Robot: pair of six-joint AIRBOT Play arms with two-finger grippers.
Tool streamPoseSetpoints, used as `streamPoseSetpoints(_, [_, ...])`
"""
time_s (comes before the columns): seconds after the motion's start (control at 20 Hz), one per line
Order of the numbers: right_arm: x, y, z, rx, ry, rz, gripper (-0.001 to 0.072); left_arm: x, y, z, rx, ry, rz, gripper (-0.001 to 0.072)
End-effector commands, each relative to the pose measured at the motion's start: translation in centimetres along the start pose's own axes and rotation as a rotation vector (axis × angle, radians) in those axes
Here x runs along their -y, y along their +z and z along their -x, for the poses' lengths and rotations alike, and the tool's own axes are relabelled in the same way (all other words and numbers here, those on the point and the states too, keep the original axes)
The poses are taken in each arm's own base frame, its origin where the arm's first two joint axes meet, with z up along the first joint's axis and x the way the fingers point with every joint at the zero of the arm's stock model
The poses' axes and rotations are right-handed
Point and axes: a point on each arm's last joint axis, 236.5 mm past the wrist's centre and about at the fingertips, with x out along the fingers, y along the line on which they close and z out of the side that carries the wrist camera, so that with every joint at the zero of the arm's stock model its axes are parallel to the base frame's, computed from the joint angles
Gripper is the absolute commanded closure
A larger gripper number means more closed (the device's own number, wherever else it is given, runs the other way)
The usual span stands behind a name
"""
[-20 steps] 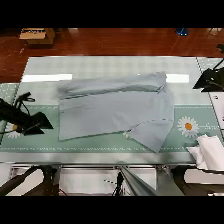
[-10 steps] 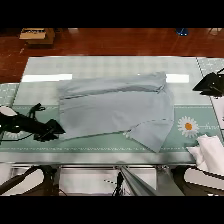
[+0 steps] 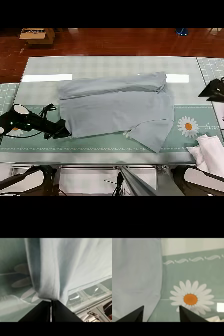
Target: Fold the shirts.
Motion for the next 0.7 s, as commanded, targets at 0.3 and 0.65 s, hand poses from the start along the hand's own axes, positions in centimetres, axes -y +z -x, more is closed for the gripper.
streamPoseSetpoints(0.3, [0.0, -9.2, -11.2, -0.141, 0.123, -0.126, 0.0216, 0.3, 2.4, 1.6, 0.152, 0.031, -0.090, 0.0688])
streamPoseSetpoints(0.65, [-3.9, -9.4, -17.0, -0.068, 0.120, -0.069, 0.0216, 0.5, 2.5, 1.9, 0.164, 0.032, -0.098, 0.0688])
